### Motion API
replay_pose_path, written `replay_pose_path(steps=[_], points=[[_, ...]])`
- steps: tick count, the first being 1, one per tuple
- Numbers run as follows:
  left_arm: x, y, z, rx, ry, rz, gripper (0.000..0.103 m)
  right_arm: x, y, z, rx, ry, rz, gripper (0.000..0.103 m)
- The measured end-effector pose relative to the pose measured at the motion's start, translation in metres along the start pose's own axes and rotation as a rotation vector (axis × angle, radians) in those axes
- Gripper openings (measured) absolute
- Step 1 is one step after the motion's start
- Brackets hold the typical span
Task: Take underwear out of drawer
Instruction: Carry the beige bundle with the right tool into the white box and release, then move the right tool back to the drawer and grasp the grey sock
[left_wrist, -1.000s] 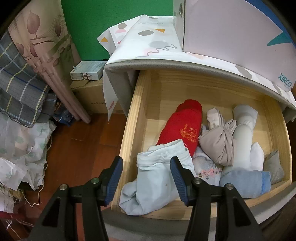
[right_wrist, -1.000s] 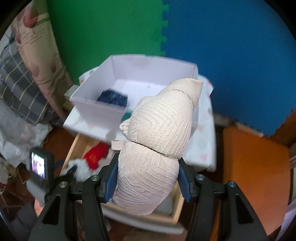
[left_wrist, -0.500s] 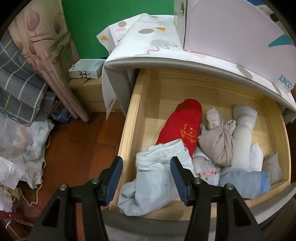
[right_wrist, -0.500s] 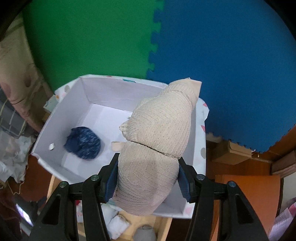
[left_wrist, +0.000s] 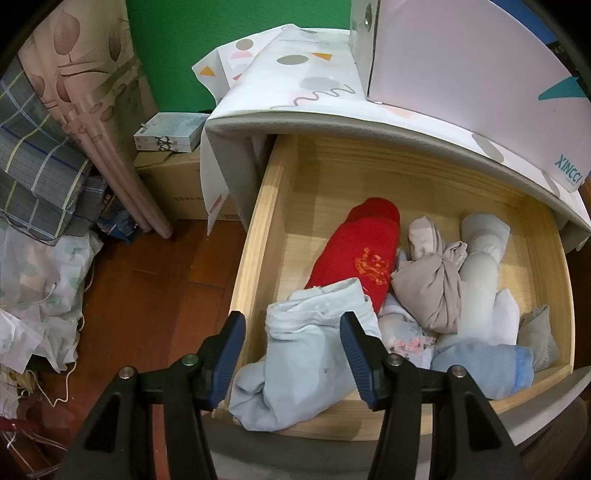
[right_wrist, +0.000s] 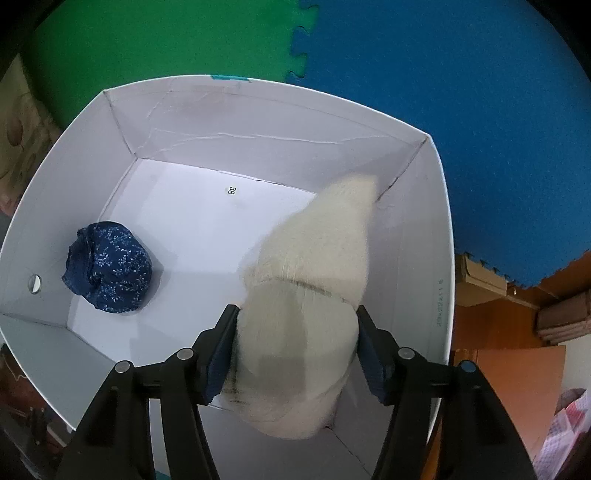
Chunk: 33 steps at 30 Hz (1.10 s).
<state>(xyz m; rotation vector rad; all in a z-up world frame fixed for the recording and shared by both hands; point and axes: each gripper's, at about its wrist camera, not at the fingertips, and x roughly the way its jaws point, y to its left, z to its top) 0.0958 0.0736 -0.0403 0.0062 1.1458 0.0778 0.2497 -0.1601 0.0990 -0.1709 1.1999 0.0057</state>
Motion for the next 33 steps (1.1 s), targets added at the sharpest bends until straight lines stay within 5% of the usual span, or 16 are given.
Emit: replay_pose_path(steps=[9,16,27,33], points=[[0.003,0.001,0.0,-0.012,0.012,0.007,0.055,-0.062,-0.007,-0.016,-0.001,-0.066,0.047,0.065],[0.004,0.001,0.0,-0.008,0.024,0.019,0.055,-0.1,-0.007,-0.091,-0.061,-0.032,0.108,0.065],[0.002,0.004,-0.002,-0.001,0.031,0.005,0.055,-0.003,0.008,-0.197,-0.009,0.22,0.186,0.064],[0.0,0.004,-0.001,0.001,0.03,-0.048,0.055,0.042,0.004,-0.216,0.064,0.29,0.199,0.061]])
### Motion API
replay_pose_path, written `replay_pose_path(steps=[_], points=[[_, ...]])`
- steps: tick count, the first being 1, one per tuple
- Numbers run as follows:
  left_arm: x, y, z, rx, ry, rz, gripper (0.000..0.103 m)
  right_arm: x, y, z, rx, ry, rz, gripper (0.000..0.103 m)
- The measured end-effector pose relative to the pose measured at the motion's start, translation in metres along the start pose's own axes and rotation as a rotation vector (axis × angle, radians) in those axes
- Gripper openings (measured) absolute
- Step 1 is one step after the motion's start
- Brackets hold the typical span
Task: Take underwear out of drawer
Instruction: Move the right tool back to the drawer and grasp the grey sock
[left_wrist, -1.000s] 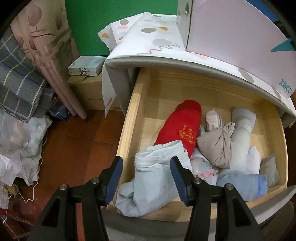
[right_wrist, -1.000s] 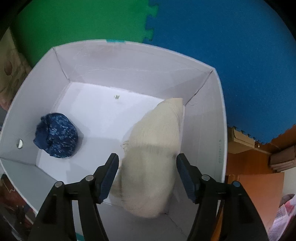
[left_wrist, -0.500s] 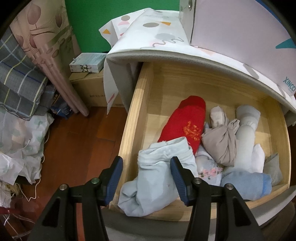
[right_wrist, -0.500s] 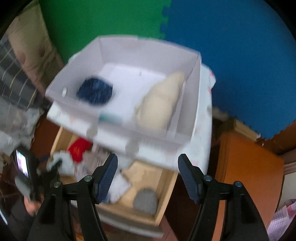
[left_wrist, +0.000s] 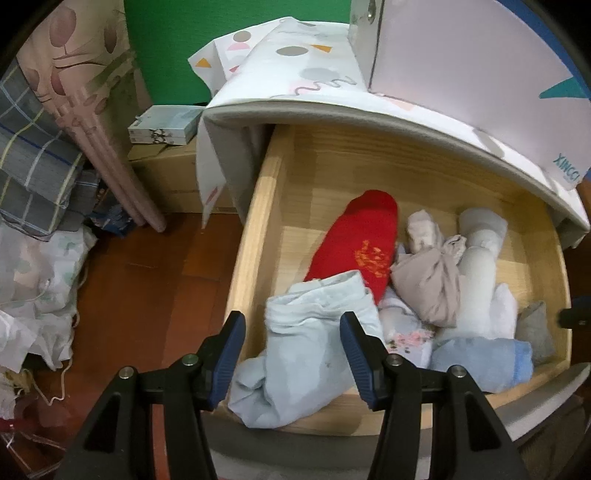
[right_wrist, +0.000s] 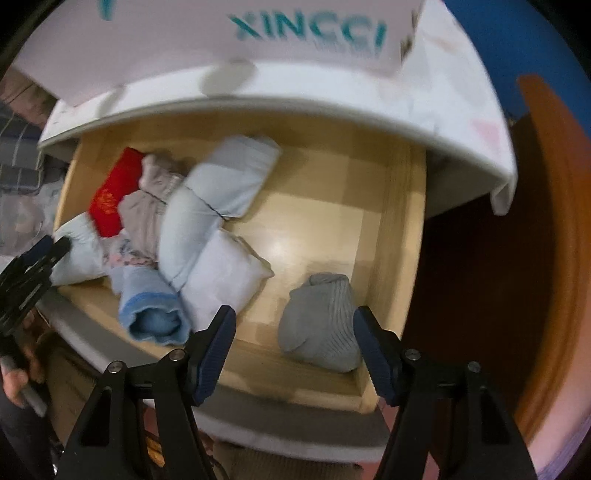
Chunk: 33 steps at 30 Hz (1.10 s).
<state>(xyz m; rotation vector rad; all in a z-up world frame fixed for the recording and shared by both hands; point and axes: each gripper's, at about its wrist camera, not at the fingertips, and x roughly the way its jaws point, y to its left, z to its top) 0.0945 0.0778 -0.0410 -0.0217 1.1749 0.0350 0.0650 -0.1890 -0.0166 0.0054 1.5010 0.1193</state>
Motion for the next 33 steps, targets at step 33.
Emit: replay_pose_path(steps=[33], points=[[0.005,0.005,0.002,-0.03,0.02,-0.053,0.055,0.093,0.028,-0.001,-0.151,0.166,-0.225,0.06]])
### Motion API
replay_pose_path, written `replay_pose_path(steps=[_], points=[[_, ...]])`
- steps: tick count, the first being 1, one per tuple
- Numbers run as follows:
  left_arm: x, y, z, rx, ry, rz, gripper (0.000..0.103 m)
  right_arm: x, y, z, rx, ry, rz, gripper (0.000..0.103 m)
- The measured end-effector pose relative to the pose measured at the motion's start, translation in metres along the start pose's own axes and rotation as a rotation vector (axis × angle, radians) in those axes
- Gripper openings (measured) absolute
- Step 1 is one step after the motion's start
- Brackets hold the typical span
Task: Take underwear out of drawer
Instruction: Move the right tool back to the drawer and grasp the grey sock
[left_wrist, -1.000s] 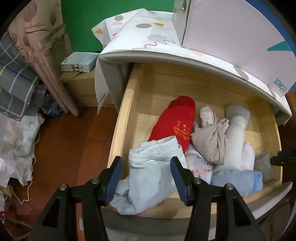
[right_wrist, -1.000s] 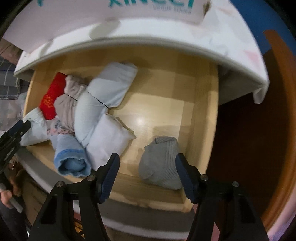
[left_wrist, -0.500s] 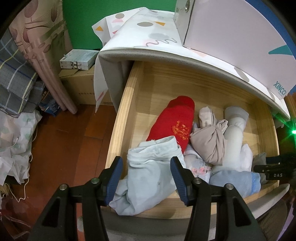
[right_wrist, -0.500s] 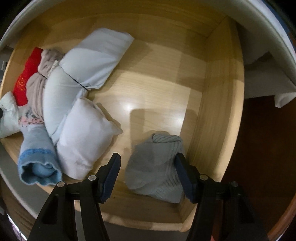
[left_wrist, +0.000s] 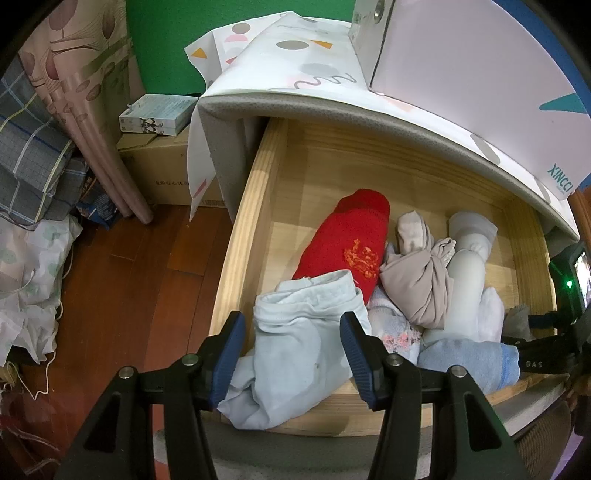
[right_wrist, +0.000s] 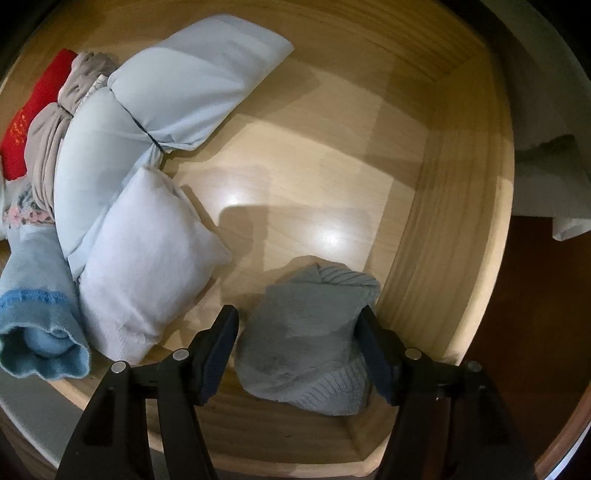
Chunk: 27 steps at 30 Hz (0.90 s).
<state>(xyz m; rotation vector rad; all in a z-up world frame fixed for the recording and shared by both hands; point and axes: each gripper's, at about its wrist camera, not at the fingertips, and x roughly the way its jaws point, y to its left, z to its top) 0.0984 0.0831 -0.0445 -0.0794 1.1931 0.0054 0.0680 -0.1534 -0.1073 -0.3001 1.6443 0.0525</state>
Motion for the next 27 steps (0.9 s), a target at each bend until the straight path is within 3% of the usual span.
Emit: replay_pose_path(steps=[4,8,15,21,27], points=[[0.001,0.0,0.0,-0.001,0.003,-0.005,0.055,0.005,0.002,-0.012,0.015,-0.008,-0.009,0.051],[0.002,0.001,0.0,-0.006,0.012,-0.032,0.055,0.004,-0.001,-0.028,0.046,-0.003,0.072,0.047],[0.01,0.002,0.0,-0.005,0.069,-0.084,0.055,0.0,-0.013,-0.047,0.095,-0.037,0.15,0.046],[0.012,0.0,-0.001,0.011,0.087,-0.081,0.057,0.001,-0.014,-0.053,0.099,-0.042,0.15,0.046],[0.021,-0.008,0.004,0.064,0.169,-0.071,0.061,0.0,-0.019,-0.035,0.092,-0.043,0.148,0.046]])
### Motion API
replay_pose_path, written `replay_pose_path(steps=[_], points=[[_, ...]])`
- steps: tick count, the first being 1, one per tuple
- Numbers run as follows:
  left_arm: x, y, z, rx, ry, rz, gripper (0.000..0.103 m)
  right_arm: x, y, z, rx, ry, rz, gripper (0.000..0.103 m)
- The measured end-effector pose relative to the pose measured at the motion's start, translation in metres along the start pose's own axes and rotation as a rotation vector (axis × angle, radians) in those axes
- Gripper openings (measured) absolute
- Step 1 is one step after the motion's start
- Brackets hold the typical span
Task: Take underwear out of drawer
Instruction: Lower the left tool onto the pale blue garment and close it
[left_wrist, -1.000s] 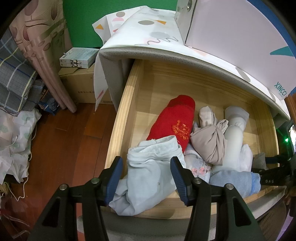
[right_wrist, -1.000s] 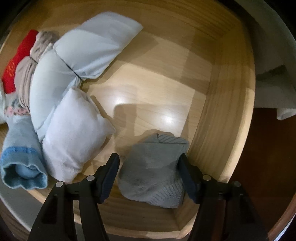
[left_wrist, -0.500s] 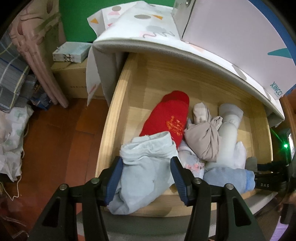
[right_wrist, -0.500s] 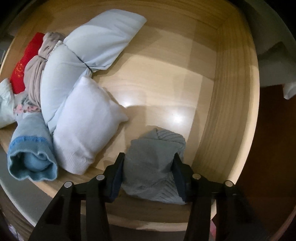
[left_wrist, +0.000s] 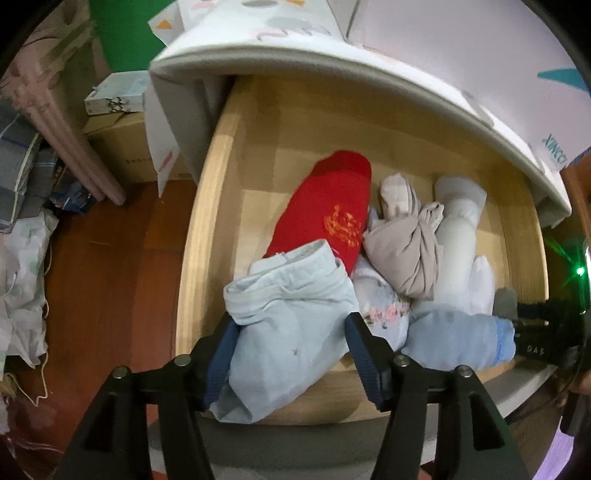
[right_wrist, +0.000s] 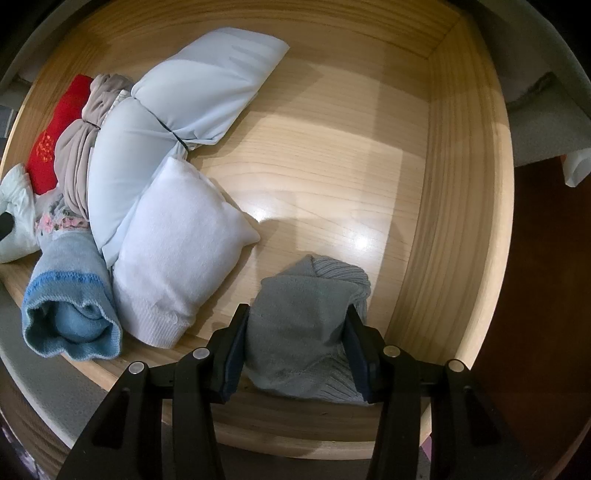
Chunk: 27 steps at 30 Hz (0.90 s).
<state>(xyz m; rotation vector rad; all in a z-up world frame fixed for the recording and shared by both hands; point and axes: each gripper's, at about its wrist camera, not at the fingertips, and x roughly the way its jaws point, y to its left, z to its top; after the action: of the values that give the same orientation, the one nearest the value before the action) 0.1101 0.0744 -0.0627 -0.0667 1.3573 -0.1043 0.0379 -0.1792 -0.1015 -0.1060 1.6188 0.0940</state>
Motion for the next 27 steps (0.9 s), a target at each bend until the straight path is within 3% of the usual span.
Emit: replay_pose_path(steps=[8,19,25,27], points=[[0.011,-0.004,0.012,0.0,0.086,0.014,0.065,0.0,0.001,0.004,0.004,-0.003,0.004,0.046],[0.029,-0.018,0.009,0.046,0.138,0.087,0.067,-0.002,-0.001,0.008,0.01,-0.008,0.012,0.047],[0.035,-0.012,0.009,-0.006,0.136,0.044,0.067,-0.004,-0.002,0.01,0.014,-0.012,0.019,0.047],[0.035,-0.006,0.008,-0.016,0.128,0.031,0.061,-0.004,-0.002,0.01,0.015,-0.012,0.019,0.048]])
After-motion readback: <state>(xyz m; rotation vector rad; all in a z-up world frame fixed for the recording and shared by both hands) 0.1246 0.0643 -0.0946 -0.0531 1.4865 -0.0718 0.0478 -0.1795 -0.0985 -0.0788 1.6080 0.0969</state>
